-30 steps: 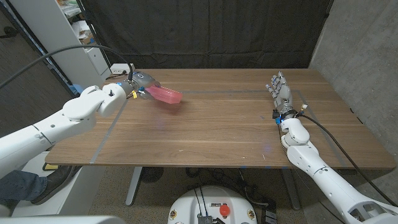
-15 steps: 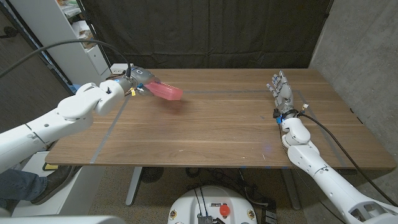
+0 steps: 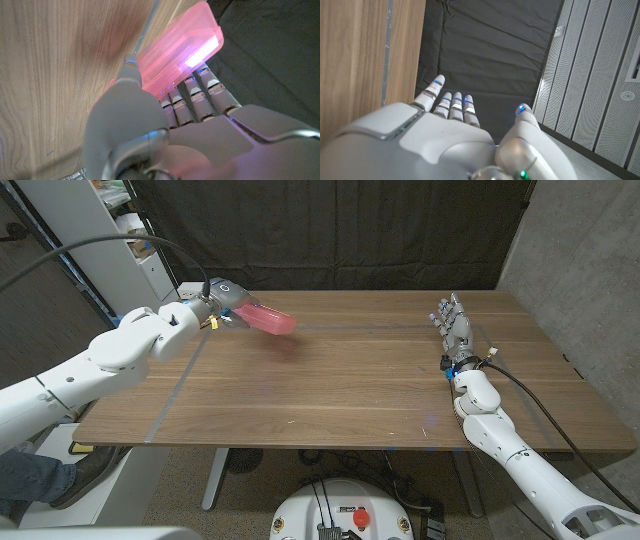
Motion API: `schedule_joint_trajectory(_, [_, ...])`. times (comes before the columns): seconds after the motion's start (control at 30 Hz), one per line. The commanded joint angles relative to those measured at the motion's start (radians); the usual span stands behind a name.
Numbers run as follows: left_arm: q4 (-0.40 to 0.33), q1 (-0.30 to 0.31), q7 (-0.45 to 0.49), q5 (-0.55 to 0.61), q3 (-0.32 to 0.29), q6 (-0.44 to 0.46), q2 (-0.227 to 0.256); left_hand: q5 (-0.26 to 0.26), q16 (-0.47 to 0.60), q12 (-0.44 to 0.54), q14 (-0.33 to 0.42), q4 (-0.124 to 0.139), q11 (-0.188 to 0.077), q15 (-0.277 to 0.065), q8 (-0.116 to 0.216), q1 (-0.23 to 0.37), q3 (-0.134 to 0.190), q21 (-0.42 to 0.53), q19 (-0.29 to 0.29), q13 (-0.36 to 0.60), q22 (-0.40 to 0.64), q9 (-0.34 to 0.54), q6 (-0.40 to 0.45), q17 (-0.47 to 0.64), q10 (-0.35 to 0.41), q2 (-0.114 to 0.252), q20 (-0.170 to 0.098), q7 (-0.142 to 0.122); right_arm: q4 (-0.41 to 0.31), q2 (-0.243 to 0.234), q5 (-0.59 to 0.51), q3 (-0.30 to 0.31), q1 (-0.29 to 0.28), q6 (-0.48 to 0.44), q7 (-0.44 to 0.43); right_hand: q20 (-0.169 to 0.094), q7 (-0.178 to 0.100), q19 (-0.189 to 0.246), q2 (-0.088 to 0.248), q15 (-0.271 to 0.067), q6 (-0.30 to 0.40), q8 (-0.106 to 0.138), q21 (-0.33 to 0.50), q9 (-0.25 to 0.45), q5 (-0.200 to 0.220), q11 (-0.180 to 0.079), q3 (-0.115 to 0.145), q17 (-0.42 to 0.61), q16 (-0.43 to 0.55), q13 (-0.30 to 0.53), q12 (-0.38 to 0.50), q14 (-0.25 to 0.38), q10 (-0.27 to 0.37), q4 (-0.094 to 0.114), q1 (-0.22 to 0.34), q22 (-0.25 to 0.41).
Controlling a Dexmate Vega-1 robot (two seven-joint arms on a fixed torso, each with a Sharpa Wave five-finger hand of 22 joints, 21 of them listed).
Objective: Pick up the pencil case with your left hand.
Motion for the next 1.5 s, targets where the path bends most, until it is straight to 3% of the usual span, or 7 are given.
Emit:
schedule_joint_trajectory(0.03, [-0.023, 0.014, 0.003, 0.000, -0.025, 0.002, 0.010, 0.000, -0.006, 0.001, 0.003, 0.000, -0.001, -0.100, 0.001, 0.041, 0.010, 0.000, 0.002, 0.002, 0.002, 0.006, 0.027, 0.004, 0.010, 0.041, -0.010, -0.015, 0.002, 0.003, 0.002, 0.001, 0.004, 0.008, 0.007, 0.000, -0.002, -0.002, 0.010, 0.004, 0.007, -0.002, 0.002, 0.004, 0.004, 0.005, -0.004, 0.001, 0.008, 0.001, 0.002, 0.010, 0.008, 0.000, 0.000, 0.002])
schedule_joint_trajectory(0.7, [-0.084, 0.025, -0.007, 0.011, -0.080, 0.018, 0.025, -0.005, -0.007, -0.005, 0.010, -0.002, -0.003, -0.102, -0.004, 0.045, 0.014, -0.004, 0.004, 0.002, 0.002, 0.007, 0.035, 0.003, 0.018, 0.039, -0.010, -0.016, -0.003, 0.003, 0.004, 0.004, 0.004, 0.015, 0.012, -0.002, -0.002, -0.002, 0.012, 0.004, 0.009, -0.001, 0.002, 0.004, 0.004, 0.004, -0.005, 0.001, 0.008, 0.001, 0.002, 0.010, 0.009, 0.000, 0.001, 0.002])
schedule_joint_trajectory(1.5, [-0.142, 0.094, 0.041, -0.007, -0.190, 0.048, 0.048, -0.008, -0.009, -0.012, 0.016, -0.002, -0.007, -0.108, -0.011, 0.047, 0.018, -0.011, 0.003, 0.004, 0.002, 0.007, 0.043, 0.003, 0.029, 0.038, -0.010, -0.019, -0.031, -0.010, -0.006, 0.006, 0.000, 0.006, 0.005, -0.001, -0.001, -0.001, 0.013, 0.003, 0.012, -0.001, 0.002, 0.004, 0.004, 0.005, -0.007, 0.002, 0.008, 0.001, 0.001, 0.012, 0.009, -0.001, 0.002, 0.002])
